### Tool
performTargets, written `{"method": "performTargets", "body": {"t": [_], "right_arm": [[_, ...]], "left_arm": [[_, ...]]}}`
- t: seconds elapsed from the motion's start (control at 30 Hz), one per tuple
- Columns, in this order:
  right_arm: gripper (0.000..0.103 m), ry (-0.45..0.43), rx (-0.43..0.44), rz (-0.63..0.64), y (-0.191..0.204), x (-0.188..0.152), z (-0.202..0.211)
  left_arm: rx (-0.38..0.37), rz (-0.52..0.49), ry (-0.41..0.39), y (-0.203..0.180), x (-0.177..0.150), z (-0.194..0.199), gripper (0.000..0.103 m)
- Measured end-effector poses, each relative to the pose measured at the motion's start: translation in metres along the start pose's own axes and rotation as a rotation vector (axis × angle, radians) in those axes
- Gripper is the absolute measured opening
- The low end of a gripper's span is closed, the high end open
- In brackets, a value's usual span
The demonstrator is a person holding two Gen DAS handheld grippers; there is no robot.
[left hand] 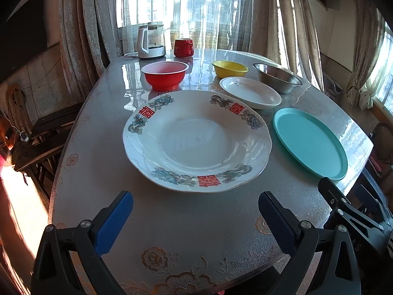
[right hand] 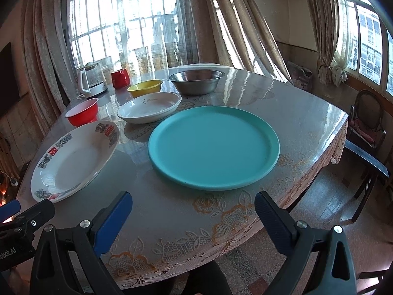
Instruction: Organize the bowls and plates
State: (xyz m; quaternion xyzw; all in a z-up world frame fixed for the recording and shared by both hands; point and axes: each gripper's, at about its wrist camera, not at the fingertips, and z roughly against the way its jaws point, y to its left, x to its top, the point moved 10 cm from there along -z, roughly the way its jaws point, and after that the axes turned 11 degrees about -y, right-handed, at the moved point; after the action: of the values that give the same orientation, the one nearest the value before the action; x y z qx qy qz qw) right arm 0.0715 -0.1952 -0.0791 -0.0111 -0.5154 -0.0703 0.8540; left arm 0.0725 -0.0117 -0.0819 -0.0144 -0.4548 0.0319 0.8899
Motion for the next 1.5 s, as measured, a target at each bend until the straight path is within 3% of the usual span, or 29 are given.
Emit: {"method": "performTargets", "body": {"t": [1.3, 1.5], "right_arm": [[0.101, 0.024, -0.001, -0.001, -0.0017, -0.0052, -0.0041], [0.101, 0.023, 0.000, 0.005, -0.0005, -0.0049, -0.0043]], "left_arm": [[-0.004, 0.011, 0.020, 0.0010, -0.0055, -0.0008, 0.103], [-0.052, 0.022, 0.015, -0.0058, -0.0042, 0.0010, 0.103]]}}
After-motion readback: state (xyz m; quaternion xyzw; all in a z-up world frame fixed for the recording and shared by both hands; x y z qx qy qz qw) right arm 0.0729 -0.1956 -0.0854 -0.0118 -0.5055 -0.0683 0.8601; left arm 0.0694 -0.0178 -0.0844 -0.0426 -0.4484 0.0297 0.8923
